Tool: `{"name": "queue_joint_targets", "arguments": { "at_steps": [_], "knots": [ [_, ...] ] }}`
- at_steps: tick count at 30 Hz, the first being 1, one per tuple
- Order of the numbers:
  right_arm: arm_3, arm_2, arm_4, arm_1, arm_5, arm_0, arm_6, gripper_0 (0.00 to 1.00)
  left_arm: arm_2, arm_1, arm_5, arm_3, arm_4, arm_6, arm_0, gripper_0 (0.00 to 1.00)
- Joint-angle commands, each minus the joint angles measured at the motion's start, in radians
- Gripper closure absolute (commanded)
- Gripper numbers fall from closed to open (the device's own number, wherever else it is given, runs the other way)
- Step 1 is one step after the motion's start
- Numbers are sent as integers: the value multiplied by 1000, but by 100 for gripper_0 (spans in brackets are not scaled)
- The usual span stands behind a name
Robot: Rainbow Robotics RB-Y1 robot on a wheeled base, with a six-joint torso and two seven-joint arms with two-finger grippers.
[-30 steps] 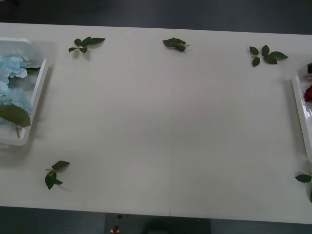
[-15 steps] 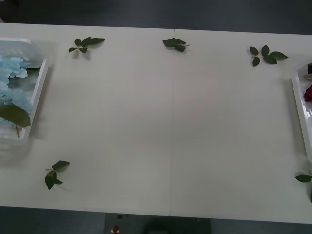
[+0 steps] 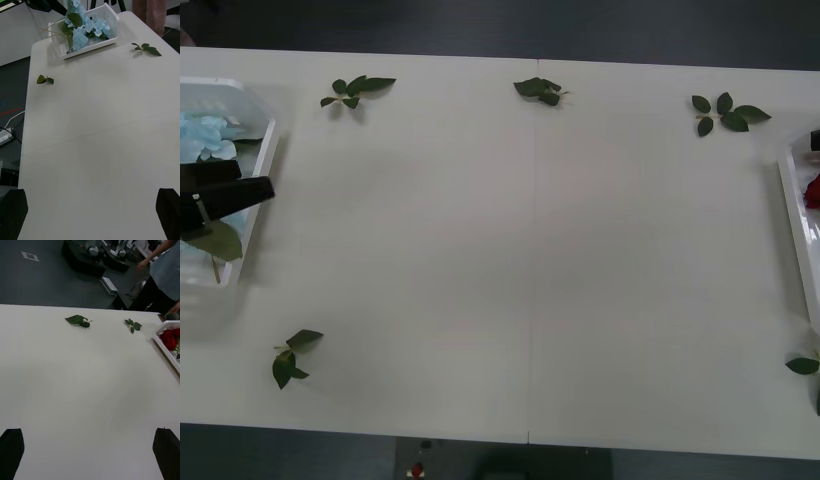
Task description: Put the red flowers into the right box and the blue flowers into the left box
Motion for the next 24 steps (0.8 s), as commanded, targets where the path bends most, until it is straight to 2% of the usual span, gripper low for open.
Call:
{"name": "queue_joint_targets", "arguments": {
  "at_steps": [1,5,13,24],
  "knots": [
    [-11,-14,-11,-23,0,-10,22,0,-55,-32,5,-78,-52,17,-52,0],
    [-11,-14,-11,-23,0,-10,22,0,-129,-58,5,-109,-77,17,-95,0],
    [-11,-14,-11,-23,0,-10,22,0,-291,-136,2,-118,-159,21,-242,0],
    [-11,-14,-11,-23,0,-10,22,0,-403,-153,1,-124,-135,11,-317,0]
  ]
}}
